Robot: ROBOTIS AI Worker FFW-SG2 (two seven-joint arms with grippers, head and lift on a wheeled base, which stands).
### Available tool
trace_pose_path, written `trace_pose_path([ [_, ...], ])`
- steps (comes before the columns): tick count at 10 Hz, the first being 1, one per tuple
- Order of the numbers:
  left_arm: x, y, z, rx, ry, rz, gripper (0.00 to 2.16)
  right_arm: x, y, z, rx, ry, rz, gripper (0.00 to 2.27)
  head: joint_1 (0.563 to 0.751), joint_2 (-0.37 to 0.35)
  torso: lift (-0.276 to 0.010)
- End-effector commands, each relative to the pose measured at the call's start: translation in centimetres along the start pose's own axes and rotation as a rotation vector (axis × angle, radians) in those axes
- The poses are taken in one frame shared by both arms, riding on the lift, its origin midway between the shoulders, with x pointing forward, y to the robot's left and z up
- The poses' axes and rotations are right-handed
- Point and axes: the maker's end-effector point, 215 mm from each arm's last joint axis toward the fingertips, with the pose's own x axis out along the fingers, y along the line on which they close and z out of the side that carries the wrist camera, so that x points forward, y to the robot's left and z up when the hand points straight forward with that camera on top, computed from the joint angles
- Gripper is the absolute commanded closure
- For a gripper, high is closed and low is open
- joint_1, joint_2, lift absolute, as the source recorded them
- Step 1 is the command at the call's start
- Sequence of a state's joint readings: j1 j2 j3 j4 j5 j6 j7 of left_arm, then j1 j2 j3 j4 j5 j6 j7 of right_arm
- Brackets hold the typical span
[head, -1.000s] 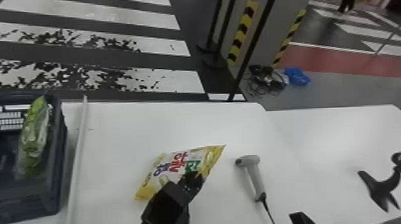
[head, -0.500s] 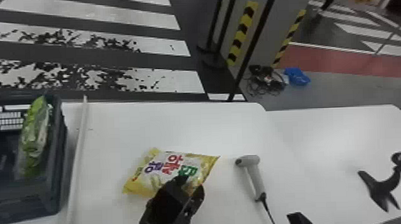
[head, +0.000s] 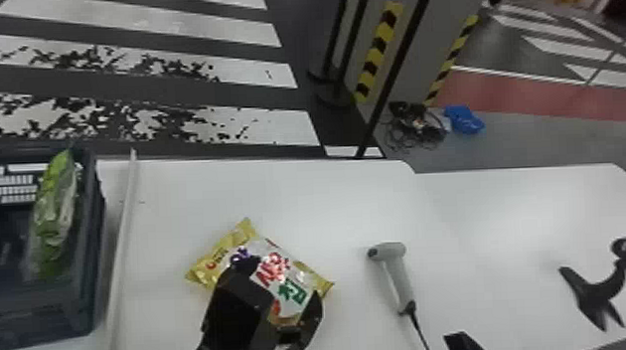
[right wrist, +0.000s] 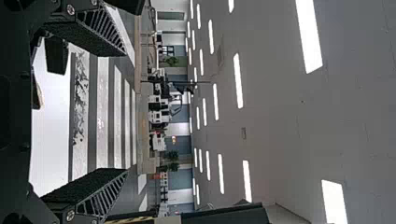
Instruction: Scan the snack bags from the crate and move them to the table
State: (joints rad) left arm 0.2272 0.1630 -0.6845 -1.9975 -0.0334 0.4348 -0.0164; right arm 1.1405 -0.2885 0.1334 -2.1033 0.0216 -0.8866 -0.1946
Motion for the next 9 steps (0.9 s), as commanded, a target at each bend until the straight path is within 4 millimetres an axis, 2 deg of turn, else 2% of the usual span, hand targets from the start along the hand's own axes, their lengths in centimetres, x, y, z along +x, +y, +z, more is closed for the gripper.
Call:
trace_pose_path([
  [1,-1.5,1.5,1.8,-0.008,-0.034,0.041,0.03,0.2,0.2,-0.3,0.000,0.006,0.007,0.11,0.695,-0.350,-0.095],
  [3,-3.7,6.5,1.8,-0.025,-0.037,0.142,0.03,0.4,0.4,-1.1,0.000,0.022,0.014,0.11,0.695,-0.350,-0.095],
  [6,-8.5,13.0,2.1,-0.061,-0.065,0.255,0.03,0.5,0.7,-2.2,0.006,0.037,0.026,0.11,0.695,-0.350,-0.095],
  [8,-11.3,15.3,2.6,-0.076,-0.093,0.305,0.04,0.8,1.0,-2.9,0.007,0.048,0.034,0.11,0.695,-0.258,-0.095],
  [9,-12.6,15.9,2.5,-0.079,-0.098,0.326,0.04,1.0,1.0,-3.8,0.002,0.067,0.036,0.11,0.695,-0.236,-0.095],
])
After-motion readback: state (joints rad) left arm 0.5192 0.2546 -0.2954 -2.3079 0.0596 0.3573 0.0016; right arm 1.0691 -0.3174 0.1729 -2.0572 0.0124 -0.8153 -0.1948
